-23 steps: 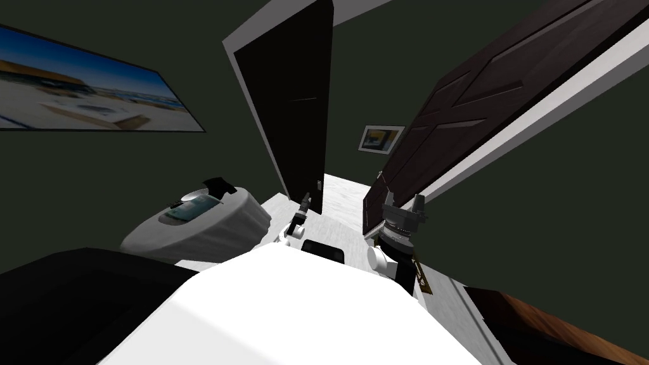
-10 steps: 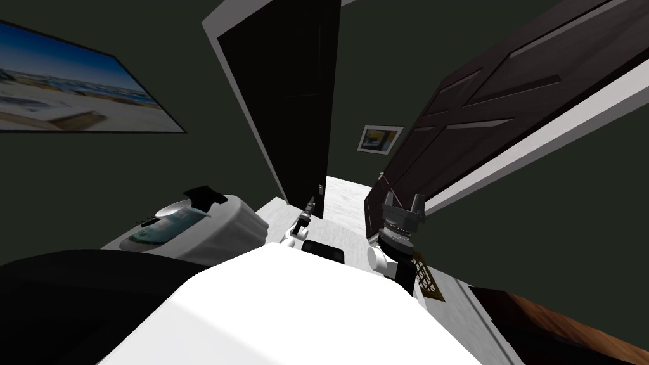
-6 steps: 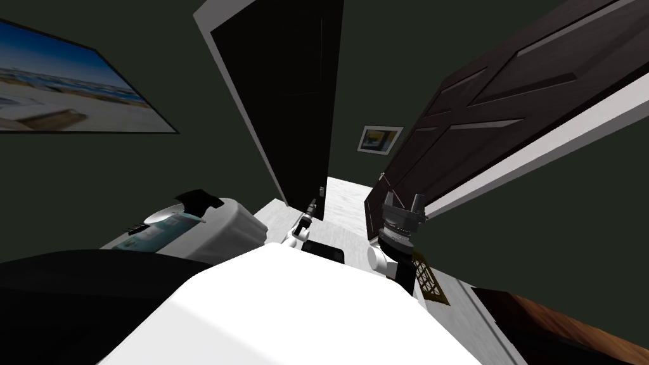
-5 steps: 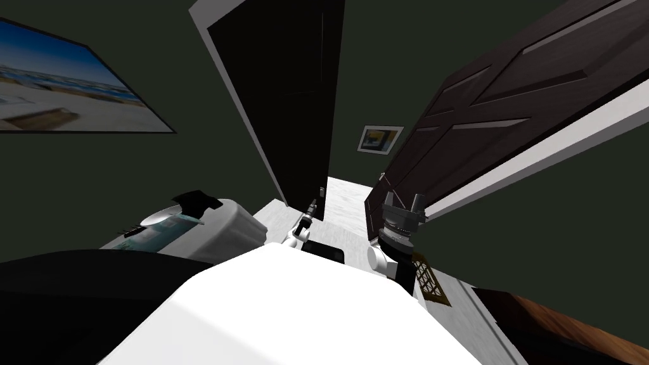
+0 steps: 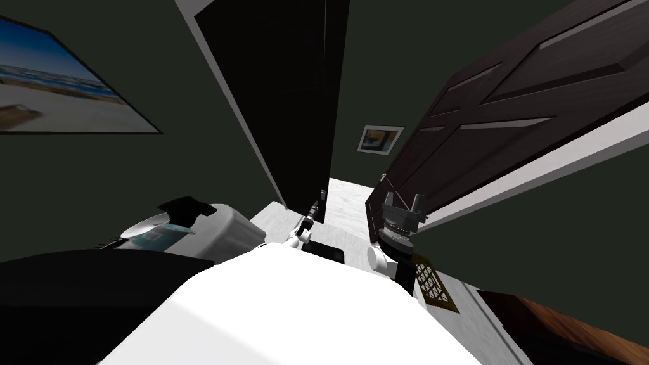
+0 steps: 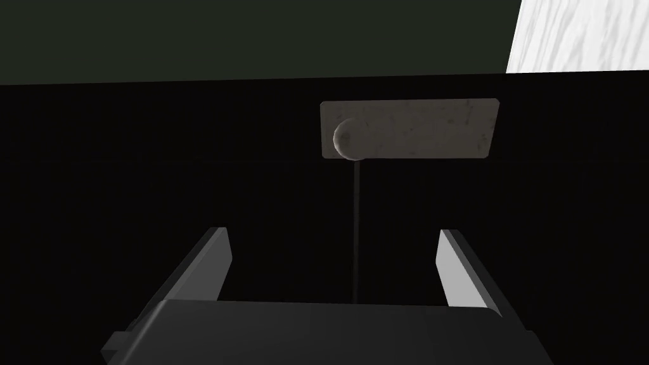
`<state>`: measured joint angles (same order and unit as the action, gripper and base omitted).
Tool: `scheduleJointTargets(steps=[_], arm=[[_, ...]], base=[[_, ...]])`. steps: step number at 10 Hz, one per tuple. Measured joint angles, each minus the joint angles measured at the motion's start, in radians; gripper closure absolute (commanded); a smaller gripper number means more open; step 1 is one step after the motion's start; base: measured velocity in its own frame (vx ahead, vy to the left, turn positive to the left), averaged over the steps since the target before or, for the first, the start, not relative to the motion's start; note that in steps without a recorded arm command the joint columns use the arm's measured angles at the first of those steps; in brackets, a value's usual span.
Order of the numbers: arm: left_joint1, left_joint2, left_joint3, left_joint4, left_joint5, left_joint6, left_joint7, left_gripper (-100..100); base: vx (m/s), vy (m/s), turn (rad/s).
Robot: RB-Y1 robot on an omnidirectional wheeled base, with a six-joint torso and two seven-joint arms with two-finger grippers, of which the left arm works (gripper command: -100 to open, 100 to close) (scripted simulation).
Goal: Push the door open
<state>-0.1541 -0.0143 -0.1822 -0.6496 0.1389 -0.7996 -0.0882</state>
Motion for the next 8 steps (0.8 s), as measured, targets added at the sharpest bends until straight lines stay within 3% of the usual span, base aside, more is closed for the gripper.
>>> scheduleJointTargets(steps=[1,2,6,8], arm=[[-0.002,0.000,0.000,0.004,0.001,-0.002,0.000,-100],[-0.023,0.015,0.004,0.050,0.004,-0.023,0.004,-100],[0.005,0.043,0.004,0.008,0.004,-0.012,0.002,-100],[0.003,0.045,0.007,0.017,0.006,-0.017,0.001,-100]], base=[[0.133,-0.013,-0.036],[0.140,-0.017,-0.015],[0.156,-0.018,-0.023],[0.167,-0.001,-0.021]])
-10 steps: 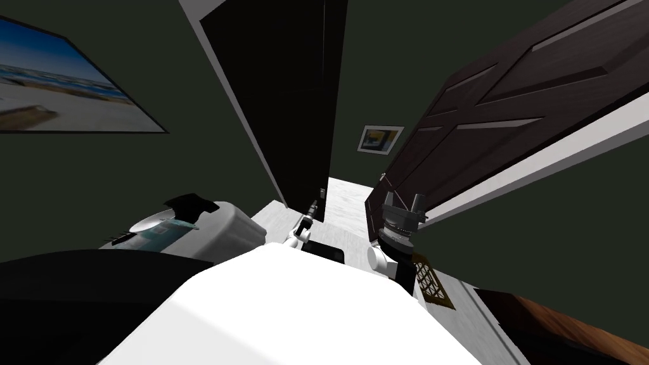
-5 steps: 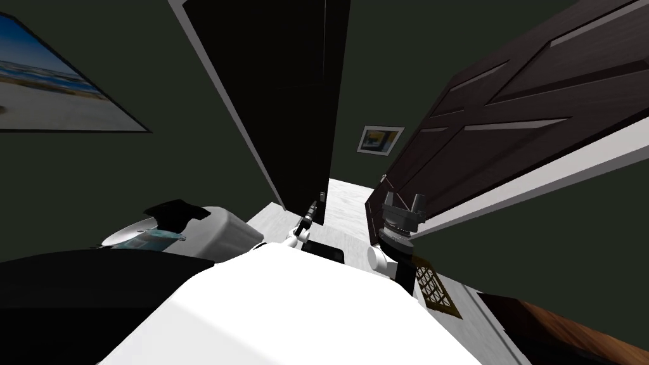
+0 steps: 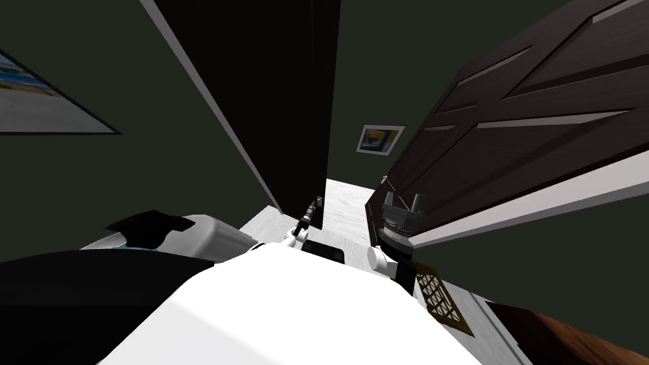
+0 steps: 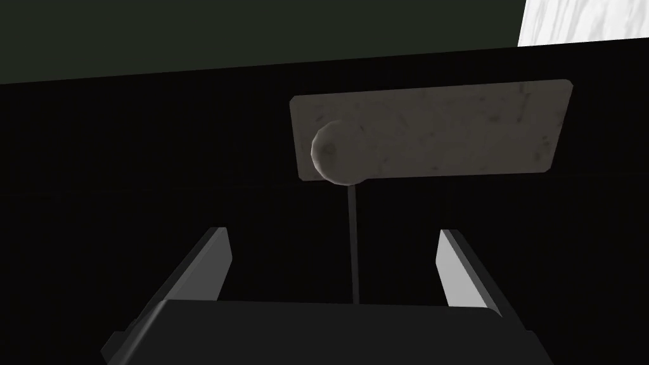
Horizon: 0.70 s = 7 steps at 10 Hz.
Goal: Push the door open
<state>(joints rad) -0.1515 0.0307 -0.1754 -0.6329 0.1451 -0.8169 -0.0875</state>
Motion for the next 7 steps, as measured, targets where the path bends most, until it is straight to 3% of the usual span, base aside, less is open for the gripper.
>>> scheduleJointTargets(steps=[2,4,5,7], arm=[[0.000,-0.006,0.003,0.008,0.002,-0.007,0.001,-100],[0.000,-0.024,0.005,0.011,0.004,-0.011,0.000,-100],[0.000,-0.025,0.005,0.013,0.004,-0.014,0.000,100],[-0.001,-0.024,0.005,0.011,0.004,-0.011,0.000,100]], base=[[0.171,-0.035,-0.022],[0.145,-0.026,-0.004],[-0.021,0.000,-0.007],[-0.024,0.006,-0.010]])
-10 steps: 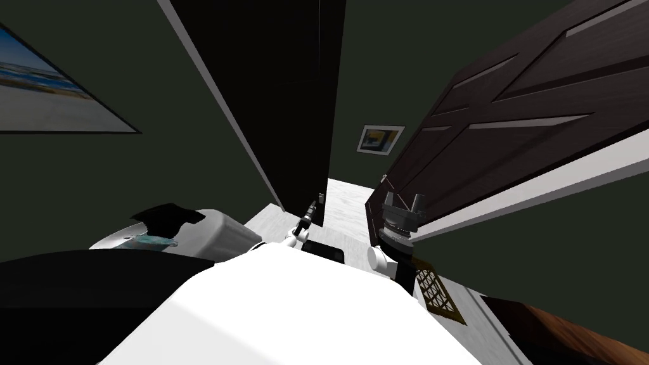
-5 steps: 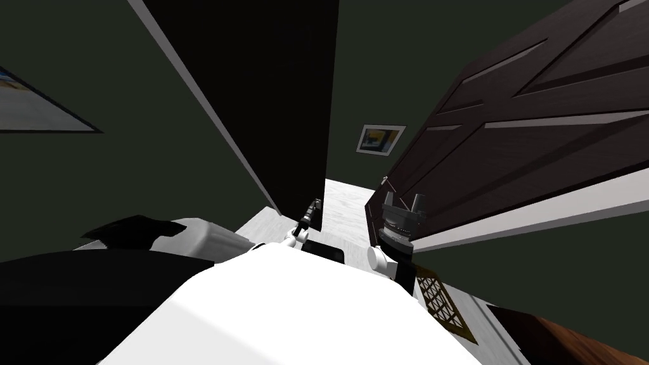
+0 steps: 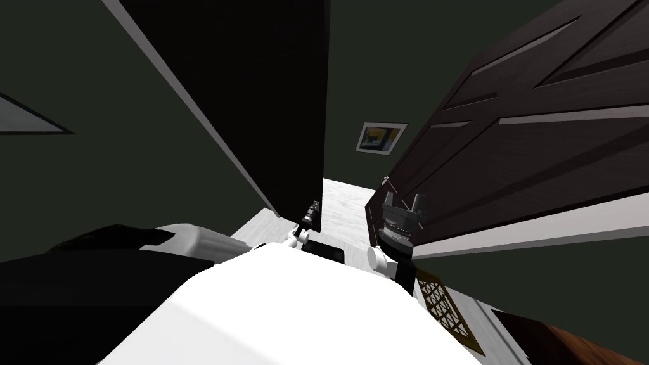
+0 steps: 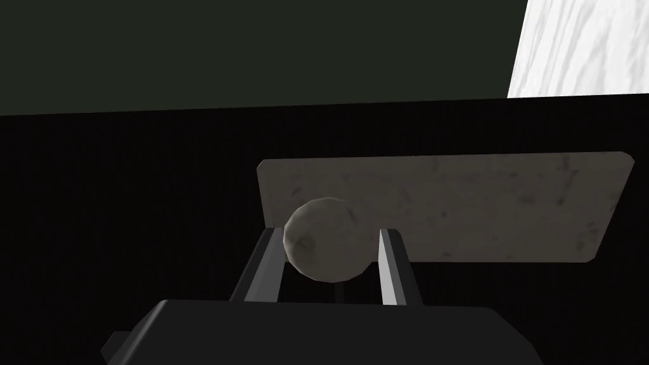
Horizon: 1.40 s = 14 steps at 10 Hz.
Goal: Push the door open
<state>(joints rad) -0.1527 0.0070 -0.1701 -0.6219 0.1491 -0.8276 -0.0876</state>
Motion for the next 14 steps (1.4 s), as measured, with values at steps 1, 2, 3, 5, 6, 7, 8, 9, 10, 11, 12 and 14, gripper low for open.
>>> scheduleJointTargets(steps=[1,2,3,5,6,7,8,9,10,11,12,14], arm=[[0.000,0.000,0.000,0.000,0.000,0.001,0.000,100],[0.001,0.000,-0.001,0.001,-0.001,0.002,-0.001,100],[0.002,0.000,-0.001,0.002,-0.001,0.002,-0.001,100],[0.012,0.002,0.002,-0.005,0.001,0.009,-0.005,100],[0.007,0.007,0.007,0.013,0.004,0.005,-0.006,100],[-0.010,0.013,0.014,0.046,0.008,-0.010,-0.003,100],[0.001,0.017,0.017,0.018,0.009,-0.002,-0.006,100],[0.009,0.026,0.021,-0.002,0.012,0.007,-0.008,100],[-0.019,0.033,0.034,0.043,0.019,-0.009,-0.007,100],[-0.024,0.037,0.042,0.047,0.023,-0.014,-0.009,100],[-0.026,0.042,0.047,0.044,0.025,-0.016,-0.010,100],[-0.019,0.050,0.051,0.027,0.028,-0.005,-0.011,-100]], base=[[-0.010,0.003,0.000],[-0.007,0.000,0.002],[0.000,0.000,0.000],[0.127,-0.059,0.033],[0.179,-0.062,0.023],[0.121,-0.048,0.013],[0.153,-0.061,0.022],[0.204,-0.067,0.086],[0.149,-0.041,0.038],[0.062,-0.003,0.019],[0.003,0.014,0.014],[-0.161,-0.041,0.060]])
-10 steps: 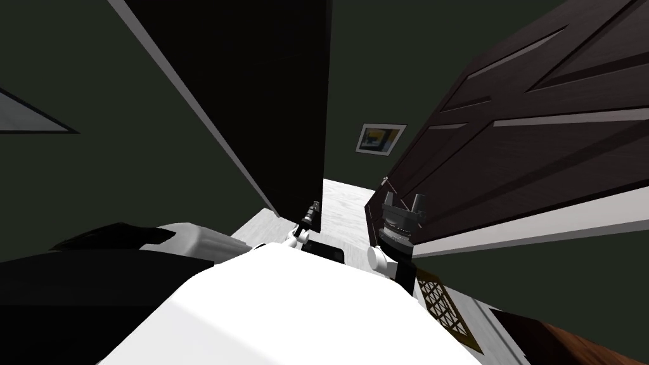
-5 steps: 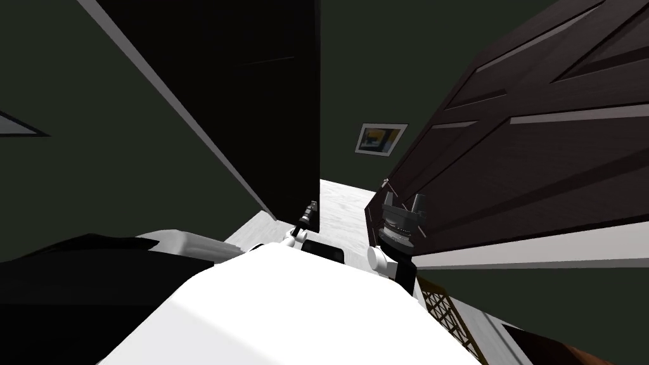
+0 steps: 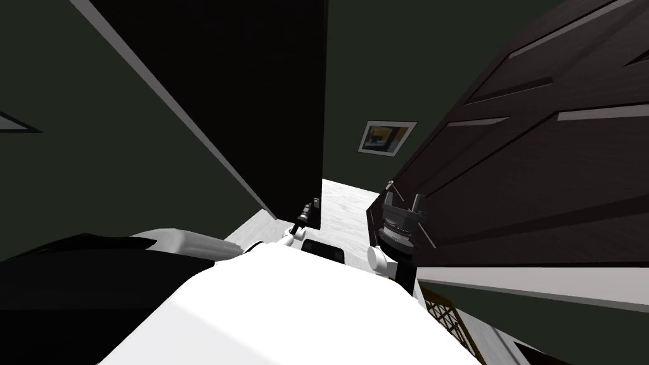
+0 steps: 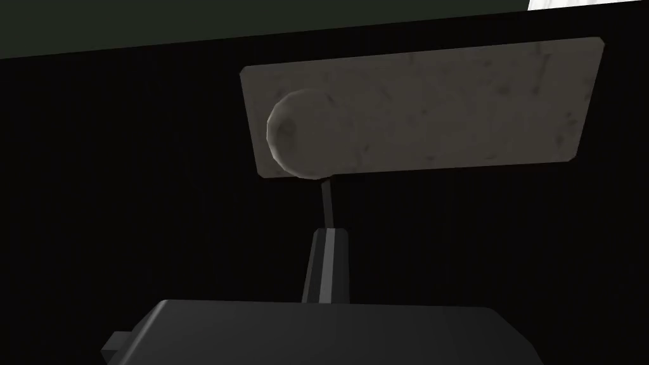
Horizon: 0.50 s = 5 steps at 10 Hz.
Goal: Push the door open
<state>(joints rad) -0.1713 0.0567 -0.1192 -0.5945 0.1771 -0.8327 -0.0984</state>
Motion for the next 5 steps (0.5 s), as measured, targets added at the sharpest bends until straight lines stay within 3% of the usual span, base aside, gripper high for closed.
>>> scheduleJointTargets(steps=[2,5], arm=[[-0.002,0.002,0.002,-0.003,0.003,0.008,0.002,-100],[-0.001,-0.018,0.006,-0.020,0.009,0.027,0.003,-100]], base=[[-0.188,-0.067,0.042],[-0.204,-0.071,0.048]])
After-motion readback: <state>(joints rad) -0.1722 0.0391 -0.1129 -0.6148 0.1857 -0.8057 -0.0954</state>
